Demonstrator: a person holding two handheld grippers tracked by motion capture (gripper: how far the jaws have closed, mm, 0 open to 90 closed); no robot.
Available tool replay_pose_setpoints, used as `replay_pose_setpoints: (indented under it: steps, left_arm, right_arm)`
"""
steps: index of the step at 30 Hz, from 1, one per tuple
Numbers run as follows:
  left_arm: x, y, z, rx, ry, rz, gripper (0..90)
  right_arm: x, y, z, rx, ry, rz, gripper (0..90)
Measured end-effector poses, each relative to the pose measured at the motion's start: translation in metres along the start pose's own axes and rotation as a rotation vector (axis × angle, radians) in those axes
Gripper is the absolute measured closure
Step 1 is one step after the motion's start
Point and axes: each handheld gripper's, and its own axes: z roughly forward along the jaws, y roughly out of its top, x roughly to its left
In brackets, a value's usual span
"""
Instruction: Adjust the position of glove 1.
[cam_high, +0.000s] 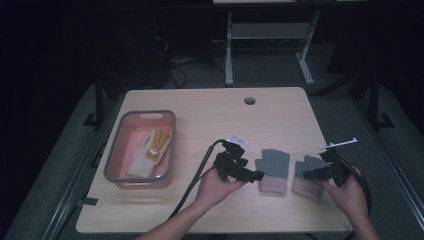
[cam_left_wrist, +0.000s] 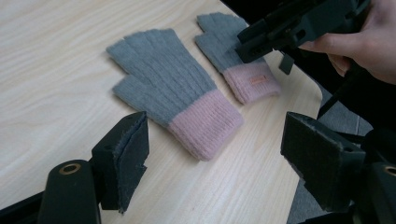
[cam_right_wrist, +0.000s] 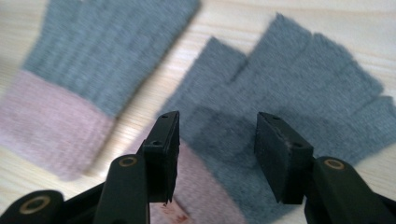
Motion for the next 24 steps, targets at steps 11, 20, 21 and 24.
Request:
replay_pose_setpoints:
  steps: [11, 20, 21, 24]
  left_arm:
    - [0.002, -0.005, 0.006, 0.008, -0.007, -0.005, 23.5]
    - [0.003, -0.011, 0.01, 0.017, -0.012, -0.017, 23.6]
    - [0.003, -0.011, 0.01, 0.017, -0.012, -0.017, 23.6]
    - [0.003, -0.012, 0.012, 0.022, -0.012, -0.019, 23.6]
  right_arm:
    - [0.006, -0.005, 0.012, 0.022, -0.102, -0.057, 65.8]
    - [0.009, -0.006, 0.013, 0.001, -0.131, -0.061, 80.6]
    - [0.009, -0.006, 0.013, 0.001, -0.131, -0.061, 80.6]
    - [0.009, -0.006, 0.013, -0.005, -0.127, -0.055, 85.1]
